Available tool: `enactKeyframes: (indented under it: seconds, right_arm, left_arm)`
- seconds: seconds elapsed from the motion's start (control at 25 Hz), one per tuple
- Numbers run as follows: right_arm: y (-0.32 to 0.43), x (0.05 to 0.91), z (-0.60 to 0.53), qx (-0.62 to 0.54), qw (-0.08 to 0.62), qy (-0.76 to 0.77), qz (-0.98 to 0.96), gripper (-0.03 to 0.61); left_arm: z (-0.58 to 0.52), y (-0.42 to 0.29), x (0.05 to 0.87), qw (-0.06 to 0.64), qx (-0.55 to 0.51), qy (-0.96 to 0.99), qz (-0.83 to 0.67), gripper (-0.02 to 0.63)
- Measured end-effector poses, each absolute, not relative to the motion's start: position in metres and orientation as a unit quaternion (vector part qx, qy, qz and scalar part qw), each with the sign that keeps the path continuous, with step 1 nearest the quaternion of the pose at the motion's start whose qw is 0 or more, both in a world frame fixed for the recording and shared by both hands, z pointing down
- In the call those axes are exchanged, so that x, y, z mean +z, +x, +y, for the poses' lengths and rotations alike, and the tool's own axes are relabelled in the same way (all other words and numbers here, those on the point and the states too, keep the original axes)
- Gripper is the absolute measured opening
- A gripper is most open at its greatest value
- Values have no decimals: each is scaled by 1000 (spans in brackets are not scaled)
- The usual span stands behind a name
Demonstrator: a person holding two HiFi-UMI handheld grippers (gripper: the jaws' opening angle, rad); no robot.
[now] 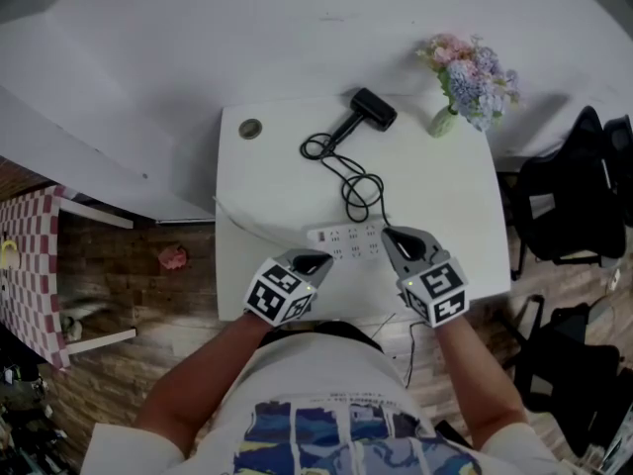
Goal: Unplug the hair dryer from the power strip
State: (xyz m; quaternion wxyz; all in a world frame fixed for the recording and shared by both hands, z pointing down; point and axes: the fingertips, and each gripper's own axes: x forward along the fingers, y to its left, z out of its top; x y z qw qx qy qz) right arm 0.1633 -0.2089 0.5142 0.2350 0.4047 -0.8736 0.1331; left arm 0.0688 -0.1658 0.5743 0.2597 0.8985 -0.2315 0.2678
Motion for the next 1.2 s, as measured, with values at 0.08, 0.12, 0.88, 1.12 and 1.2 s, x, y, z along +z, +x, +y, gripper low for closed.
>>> enactKeyframes:
  seconds: [0.08,0.12,0.88,1.12,1.2]
  right_arm:
    - [163,512,-204,135,233,405,-874,-4]
    - [163,511,-201,136,231,404,-874,-5]
    - [158,501,-152,149,210,395,-882,-3]
    - [155,500,-141,148,213,386,-885,-3]
    - [154,501,-138,147,205,387,-887,-3]
  left_arm:
    - [-164,67,569,260,261,900,-235,3]
    - [-163,66,566,260,257,900,-237,3]
    - [-139,51,523,260,212,909,-249,3]
    - [-132,48,522,261,213,908,-249,3]
    - [-131,48,521,262,211,908,-249,3]
